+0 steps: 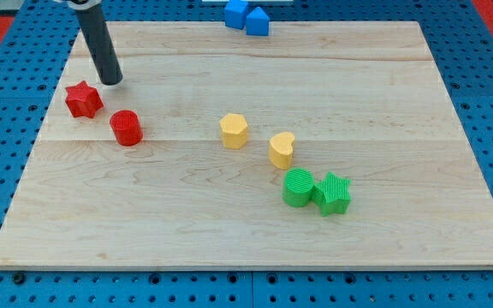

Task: Place the red star at the top of red circle

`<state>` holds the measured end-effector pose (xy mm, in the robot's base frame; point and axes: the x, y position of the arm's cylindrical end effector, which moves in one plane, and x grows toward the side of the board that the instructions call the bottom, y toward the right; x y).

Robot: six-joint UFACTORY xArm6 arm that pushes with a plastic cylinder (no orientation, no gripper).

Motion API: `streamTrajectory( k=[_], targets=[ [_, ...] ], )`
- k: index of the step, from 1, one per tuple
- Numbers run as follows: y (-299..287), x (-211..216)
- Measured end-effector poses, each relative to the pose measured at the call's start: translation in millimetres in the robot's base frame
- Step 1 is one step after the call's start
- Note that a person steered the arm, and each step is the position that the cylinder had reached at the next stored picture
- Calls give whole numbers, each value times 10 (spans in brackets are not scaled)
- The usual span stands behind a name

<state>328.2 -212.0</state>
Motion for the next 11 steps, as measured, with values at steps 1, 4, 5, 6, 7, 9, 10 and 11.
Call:
streamTrajectory(
  k=[1, 4, 5, 6, 7, 9, 10, 11],
  targets=[
    [-449, 114],
    [-549, 741],
    [-562, 557],
    [-149, 549],
    [78, 658],
    [-41, 677],
    [-662, 825],
    [-866, 1324]
  ],
)
